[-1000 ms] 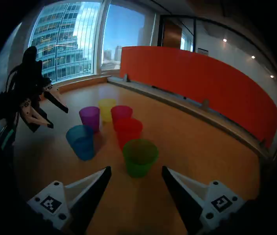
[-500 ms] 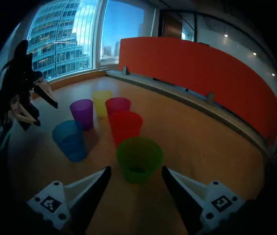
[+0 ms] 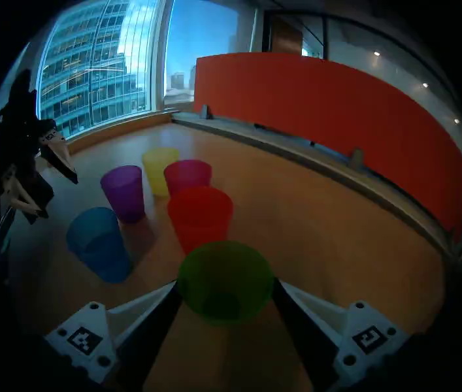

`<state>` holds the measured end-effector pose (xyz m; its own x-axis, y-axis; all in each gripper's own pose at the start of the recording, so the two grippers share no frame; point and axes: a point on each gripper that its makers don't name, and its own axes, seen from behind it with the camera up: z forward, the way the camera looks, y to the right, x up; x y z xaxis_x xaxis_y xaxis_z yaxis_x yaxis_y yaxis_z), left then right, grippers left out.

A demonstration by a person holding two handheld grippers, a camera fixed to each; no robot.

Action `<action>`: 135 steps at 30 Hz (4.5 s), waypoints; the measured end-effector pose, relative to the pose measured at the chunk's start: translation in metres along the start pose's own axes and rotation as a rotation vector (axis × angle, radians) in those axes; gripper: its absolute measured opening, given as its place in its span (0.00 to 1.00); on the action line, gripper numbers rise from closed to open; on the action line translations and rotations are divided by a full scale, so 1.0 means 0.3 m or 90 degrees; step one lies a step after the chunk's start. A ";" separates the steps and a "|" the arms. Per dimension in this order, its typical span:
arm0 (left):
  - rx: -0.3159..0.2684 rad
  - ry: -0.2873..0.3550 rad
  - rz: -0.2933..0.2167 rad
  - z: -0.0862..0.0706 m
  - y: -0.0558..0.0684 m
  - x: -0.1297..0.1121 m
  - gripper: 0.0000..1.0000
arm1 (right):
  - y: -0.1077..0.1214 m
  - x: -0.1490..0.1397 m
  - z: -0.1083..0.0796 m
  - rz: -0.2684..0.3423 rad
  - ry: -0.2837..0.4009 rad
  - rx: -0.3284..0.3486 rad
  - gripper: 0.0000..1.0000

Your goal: Pour water

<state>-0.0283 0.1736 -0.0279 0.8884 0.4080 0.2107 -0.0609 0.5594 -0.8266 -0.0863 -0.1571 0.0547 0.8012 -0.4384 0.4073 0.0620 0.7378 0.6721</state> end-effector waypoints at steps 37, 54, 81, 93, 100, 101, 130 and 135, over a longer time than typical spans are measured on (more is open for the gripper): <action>-0.005 -0.004 0.005 0.019 0.014 0.002 0.82 | -0.065 0.282 -0.274 0.003 0.162 0.009 0.91; -0.012 -0.008 0.006 0.040 0.030 -0.001 0.82 | -0.061 0.415 -0.447 0.006 0.272 -0.015 0.92; -0.034 -0.072 0.020 0.153 0.057 -0.047 0.82 | -0.037 0.401 -0.527 -0.009 0.281 -0.033 0.92; -0.048 -0.106 0.017 0.229 0.066 -0.062 0.82 | -0.007 0.378 -0.536 -0.007 0.274 -0.040 0.92; -0.055 -0.121 0.017 0.263 0.066 -0.060 0.82 | 0.007 0.365 -0.534 -0.006 0.269 -0.042 0.92; -0.056 -0.122 0.018 0.267 0.067 -0.060 0.82 | 0.009 0.364 -0.533 -0.005 0.269 -0.042 0.92; -0.068 -0.141 0.023 0.346 0.078 -0.055 0.83 | 0.014 0.349 -0.505 -0.003 0.258 -0.038 0.92; -0.069 -0.141 0.020 0.352 0.079 -0.054 0.82 | 0.014 0.347 -0.505 -0.003 0.258 -0.039 0.92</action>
<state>-0.0922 0.2564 0.0041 0.7642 0.5794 0.2834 -0.0277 0.4684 -0.8831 0.0876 -0.1219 0.0065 0.9695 -0.2140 0.1197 0.0921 0.7703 0.6310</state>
